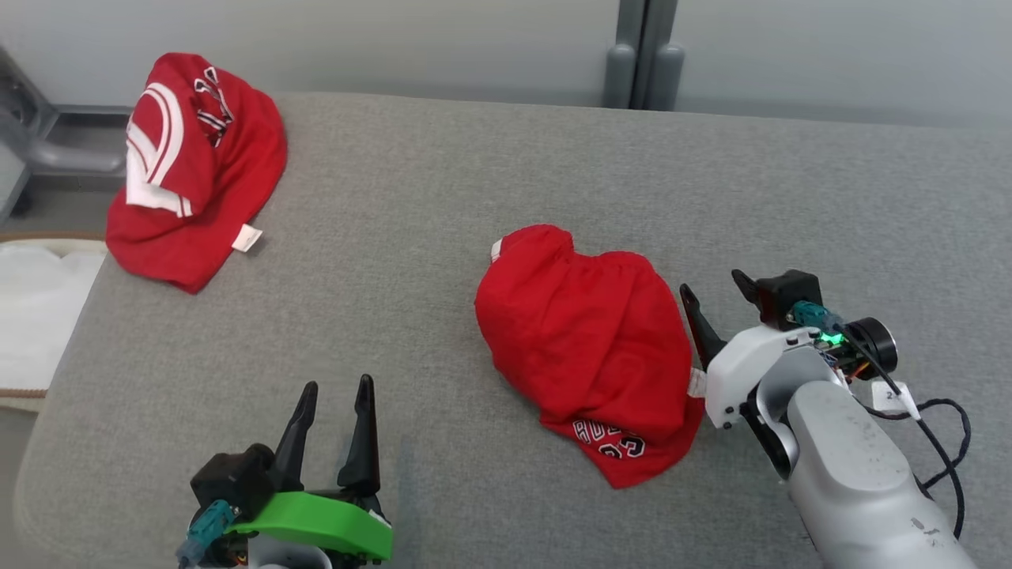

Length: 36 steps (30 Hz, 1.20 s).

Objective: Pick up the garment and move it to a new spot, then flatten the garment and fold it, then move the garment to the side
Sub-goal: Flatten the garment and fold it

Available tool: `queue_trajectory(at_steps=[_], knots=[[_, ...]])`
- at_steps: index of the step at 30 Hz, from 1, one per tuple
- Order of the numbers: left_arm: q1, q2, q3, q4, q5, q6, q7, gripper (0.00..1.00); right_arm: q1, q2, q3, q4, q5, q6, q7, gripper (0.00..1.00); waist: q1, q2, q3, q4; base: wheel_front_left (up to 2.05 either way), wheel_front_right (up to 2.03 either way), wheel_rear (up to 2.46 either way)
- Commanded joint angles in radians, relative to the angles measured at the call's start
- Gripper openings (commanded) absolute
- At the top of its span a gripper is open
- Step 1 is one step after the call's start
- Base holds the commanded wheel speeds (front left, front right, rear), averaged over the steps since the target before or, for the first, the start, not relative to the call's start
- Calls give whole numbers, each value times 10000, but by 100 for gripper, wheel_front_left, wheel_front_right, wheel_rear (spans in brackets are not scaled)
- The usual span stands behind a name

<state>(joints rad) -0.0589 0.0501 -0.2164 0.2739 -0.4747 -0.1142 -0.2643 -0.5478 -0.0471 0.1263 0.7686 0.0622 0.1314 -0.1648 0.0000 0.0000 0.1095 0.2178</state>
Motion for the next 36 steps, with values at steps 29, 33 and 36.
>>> queue_trajectory(at_steps=[29,33,36], knots=[[33,9,17,1,85,76,0,100,-2137,-546,1312,2315,1769,-11,-793,0,0,0,173,125,0,0,0],[94,11,-25,-4,103,82,-2,100,-2327,-1035,494,1915,1584,-11,-943,0,0,0,-8,-203,0,0,0],[101,10,-40,-42,79,115,0,100,-2514,-1364,-105,1489,1336,-11,-995,0,0,0,-96,-426,0,0,0]])
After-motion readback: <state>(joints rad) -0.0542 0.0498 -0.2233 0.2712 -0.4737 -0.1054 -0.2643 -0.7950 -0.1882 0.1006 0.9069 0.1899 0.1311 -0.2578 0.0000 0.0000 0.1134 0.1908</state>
